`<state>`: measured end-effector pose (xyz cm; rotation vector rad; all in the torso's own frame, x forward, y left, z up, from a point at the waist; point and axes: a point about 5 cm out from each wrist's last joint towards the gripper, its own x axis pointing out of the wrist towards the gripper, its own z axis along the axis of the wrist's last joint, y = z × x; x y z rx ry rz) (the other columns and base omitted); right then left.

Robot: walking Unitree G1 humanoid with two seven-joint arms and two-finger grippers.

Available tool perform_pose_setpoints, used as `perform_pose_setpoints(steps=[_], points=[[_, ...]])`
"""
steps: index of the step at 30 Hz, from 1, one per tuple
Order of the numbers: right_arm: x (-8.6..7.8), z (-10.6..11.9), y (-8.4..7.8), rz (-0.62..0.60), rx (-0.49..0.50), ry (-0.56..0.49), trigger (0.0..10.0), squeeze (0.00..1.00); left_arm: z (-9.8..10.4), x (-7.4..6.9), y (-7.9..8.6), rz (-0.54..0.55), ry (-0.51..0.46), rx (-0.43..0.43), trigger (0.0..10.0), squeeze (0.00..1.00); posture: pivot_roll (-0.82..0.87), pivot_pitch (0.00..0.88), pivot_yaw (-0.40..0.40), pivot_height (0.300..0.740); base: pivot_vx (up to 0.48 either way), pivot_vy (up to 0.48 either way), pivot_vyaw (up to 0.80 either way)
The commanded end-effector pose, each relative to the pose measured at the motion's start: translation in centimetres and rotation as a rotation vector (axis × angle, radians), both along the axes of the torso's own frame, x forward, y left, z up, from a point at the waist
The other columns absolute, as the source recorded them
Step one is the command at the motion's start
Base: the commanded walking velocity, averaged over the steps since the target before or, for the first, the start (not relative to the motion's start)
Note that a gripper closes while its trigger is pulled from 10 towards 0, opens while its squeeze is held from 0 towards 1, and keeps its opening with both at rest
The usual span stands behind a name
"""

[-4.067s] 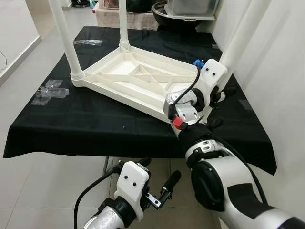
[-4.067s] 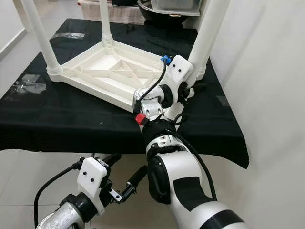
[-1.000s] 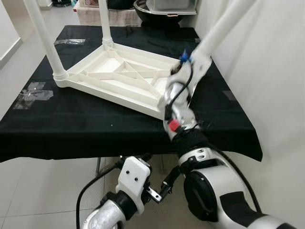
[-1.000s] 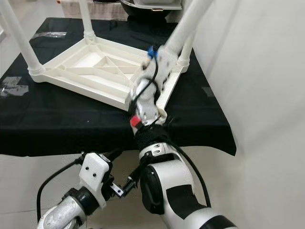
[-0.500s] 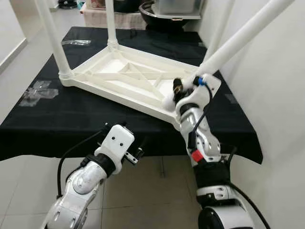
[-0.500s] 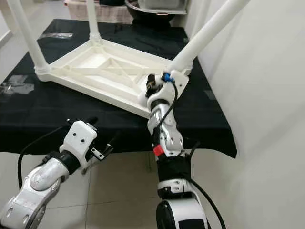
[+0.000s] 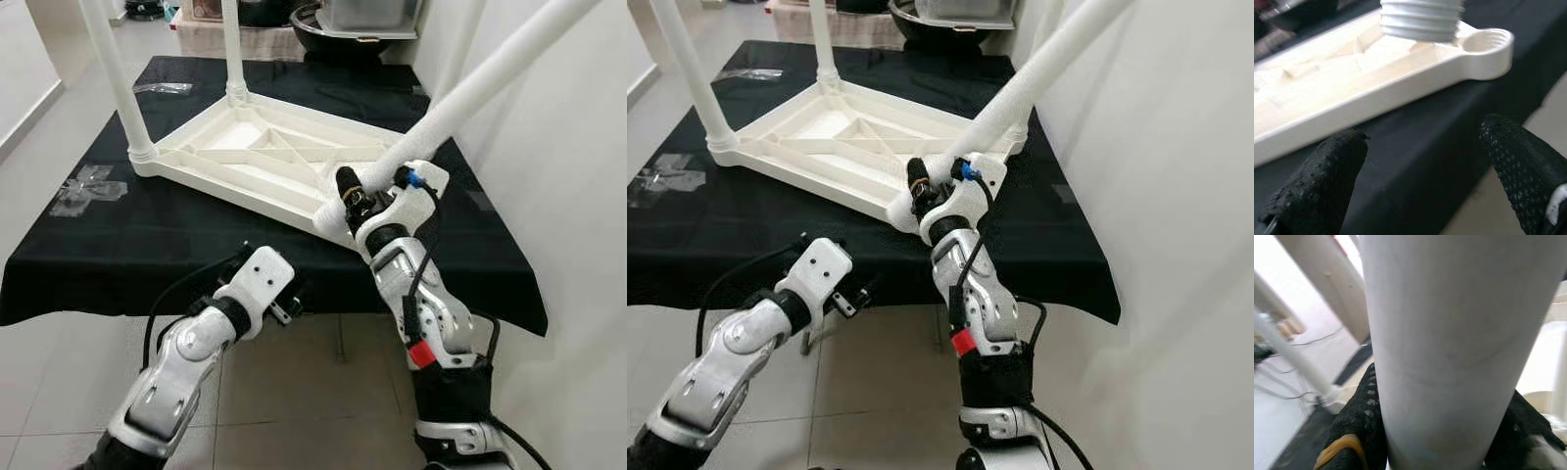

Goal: Building children table

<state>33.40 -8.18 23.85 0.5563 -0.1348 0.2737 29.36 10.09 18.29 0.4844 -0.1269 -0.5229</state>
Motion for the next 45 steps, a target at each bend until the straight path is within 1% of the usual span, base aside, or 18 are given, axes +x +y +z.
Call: perform_pose_setpoints(steps=[1,4,5,7,9,12,19,21,23,26,31,32,33,38,45], points=[[-0.6,0.0,0.5,0.046,0.0,-0.006,0.0,0.0,-0.2,0.2,-0.3,-0.016,-0.01,0.025,10.0,0.0,0.07,0.115,-0.056,0.74,0.0,0.0,0.0],[-1.4,-0.1,1.1,0.09,0.003,-0.001,0.0,0.0,0.2,0.8,-1.0,-0.037,-0.021,0.022,10.0,0.0,0.07,0.116,-0.057,0.74,0.0,0.0,0.0],[-1.4,-0.1,1.1,0.09,0.003,-0.001,0.0,0.0,0.2,0.8,-1.0,-0.037,-0.021,0.022,10.0,0.0,0.07,0.116,-0.057,0.74,0.0,0.0,0.0],[-2.0,-0.4,1.6,0.122,-0.005,0.007,0.0,0.0,0.2,0.9,-2.0,-0.065,-0.035,0.031,10.0,0.0,0.07,0.116,-0.055,0.74,0.0,0.0,0.0],[-2.4,-0.6,2.0,0.148,-0.008,0.011,0.0,0.0,0.3,0.9,-2.6,-0.084,-0.048,0.036,10.0,0.0,0.07,0.118,-0.057,0.74,0.0,0.0,0.0],[-2.8,-0.8,2.3,0.174,-0.011,0.019,0.0,0.0,0.2,1.2,-2.9,-0.096,-0.052,0.036,10.0,0.0,0.07,0.118,-0.057,0.74,0.0,0.0,0.0],[-3.1,-0.9,2.4,0.19,-0.011,0.027,0.0,0.0,0.3,1.6,-3.3,-0.106,-0.058,0.034,10.0,0.0,0.06,0.116,-0.057,0.74,0.0,0.0,0.0],[-3.5,-1.2,2.7,0.21,-0.011,0.038,0.0,0.0,0.5,2.1,-3.4,-0.084,-0.069,0.023,10.0,0.0,0.06,0.115,-0.056,0.74,0.0,0.0,0.0],[-3.6,-1.2,2.8,0.213,-0.011,0.039,0.0,0.0,0.5,2.2,-3.4,-0.079,-0.069,0.018,10.0,0.0,0.06,0.115,-0.056,0.74,0.0,0.0,0.0],[-3.8,-1.4,2.9,0.221,-0.013,0.047,0.0,0.0,0.5,2.2,-3.3,-0.091,-0.075,0.04,10.0,0.0,0.06,0.11,-0.053,0.74,0.0,0.0,0.0],[-4.0,-1.5,2.9,0.225,-0.018,0.049,0.0,0.0,0.4,2.3,-3.2,-0.085,-0.077,0.032,10.0,0.0,0.06,0.106,-0.051,0.74,0.0,0.0,0.0],[-4.0,-1.5,2.9,0.223,-0.018,0.052,0.0,0.0,0.4,2.3,-3.2,-0.088,-0.077,0.034,7.0,0.0,0.06,0.106,-0.05,0.74,0.0,0.0,0.0],[-4.0,-1.6,2.9,0.223,-0.019,0.053,0.0,0.0,0.3,2.2,-3.2,-0.095,-0.079,0.036,0.0,0.0,0.06,0.105,-0.048,0.74,0.0,0.0,0.0],[-4.1,-1.7,2.9,0.22,-0.022,0.057,0.0,0.0,0.2,2.2,-3.4,-0.111,-0.082,0.023,0.0,0.0,0.06,0.101,-0.049,0.74,0.0,0.0,0.0],[-4.2,-1.6,3.0,0.23,-0.026,0.048,0.0,0.0,0.0,2.0,-3.5,-0.121,-0.082,0.024,0.0,0.0,0.06,0.095,-0.048,0.74,0.0,0.0,0.0]])
